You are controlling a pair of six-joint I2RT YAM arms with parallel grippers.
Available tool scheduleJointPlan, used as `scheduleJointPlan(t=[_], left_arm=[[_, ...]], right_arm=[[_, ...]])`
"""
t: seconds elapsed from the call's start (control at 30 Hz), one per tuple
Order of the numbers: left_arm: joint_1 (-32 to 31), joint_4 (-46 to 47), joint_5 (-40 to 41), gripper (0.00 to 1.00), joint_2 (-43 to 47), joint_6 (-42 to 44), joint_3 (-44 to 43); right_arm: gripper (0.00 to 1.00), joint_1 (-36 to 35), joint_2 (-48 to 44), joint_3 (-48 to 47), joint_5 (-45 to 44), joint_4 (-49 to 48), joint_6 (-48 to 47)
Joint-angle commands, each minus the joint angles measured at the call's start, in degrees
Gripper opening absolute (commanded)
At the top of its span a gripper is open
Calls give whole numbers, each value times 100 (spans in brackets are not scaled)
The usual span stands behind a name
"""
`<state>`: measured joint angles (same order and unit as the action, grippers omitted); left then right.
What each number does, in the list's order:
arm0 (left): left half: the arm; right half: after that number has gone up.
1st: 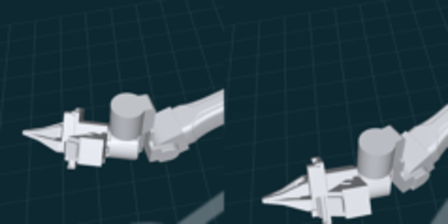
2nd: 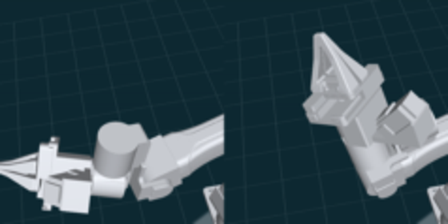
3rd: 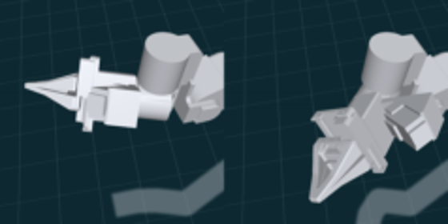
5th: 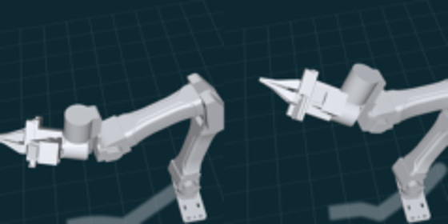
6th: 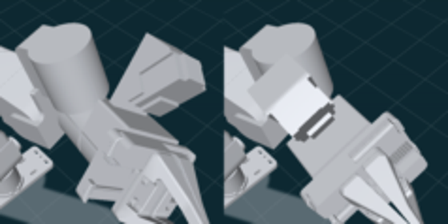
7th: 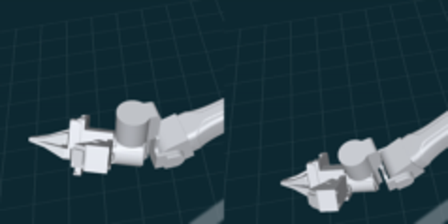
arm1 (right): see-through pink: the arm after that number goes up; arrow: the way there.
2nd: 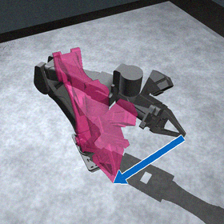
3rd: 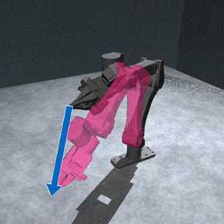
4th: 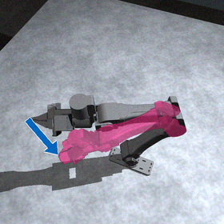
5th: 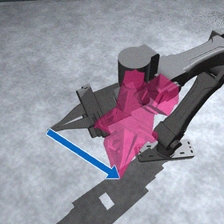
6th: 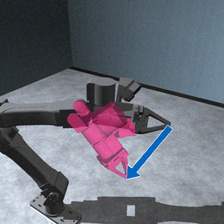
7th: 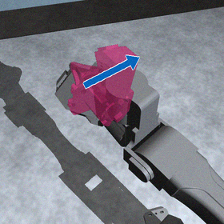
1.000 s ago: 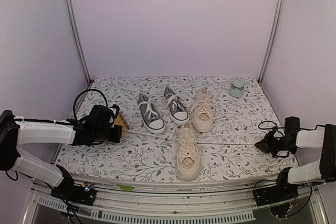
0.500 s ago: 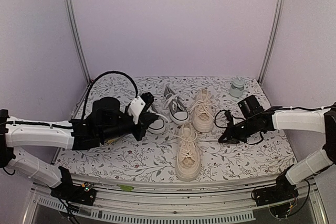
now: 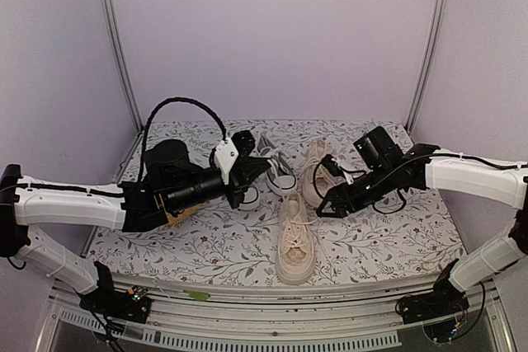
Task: Tie the shoes
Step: Place the half-tied shoelace at the center of the board, then pass from the left arm to the right
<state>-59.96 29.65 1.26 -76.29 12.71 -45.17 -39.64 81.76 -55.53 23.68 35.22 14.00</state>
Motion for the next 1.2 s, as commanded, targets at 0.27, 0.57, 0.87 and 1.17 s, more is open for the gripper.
scheduleJointPlan(t=[0.27, 0.57, 0.87, 1.17], left_arm=[[-90, 397, 66, 0, 5, 229, -60], [-91, 406, 186, 0, -72, 277, -102], [-91, 396, 296, 0, -35, 293, -63], [-30, 600, 726, 0, -45, 312, 545]], right_arm=[[58, -388, 347, 157, 1238, -4020, -2115], [53, -396, 839, 275, 1656, -4371, -2542], [21, -392, 1199, 310, 1222, -4498, -2560], [1, -334, 812, 627, 932, -4611, -2459]])
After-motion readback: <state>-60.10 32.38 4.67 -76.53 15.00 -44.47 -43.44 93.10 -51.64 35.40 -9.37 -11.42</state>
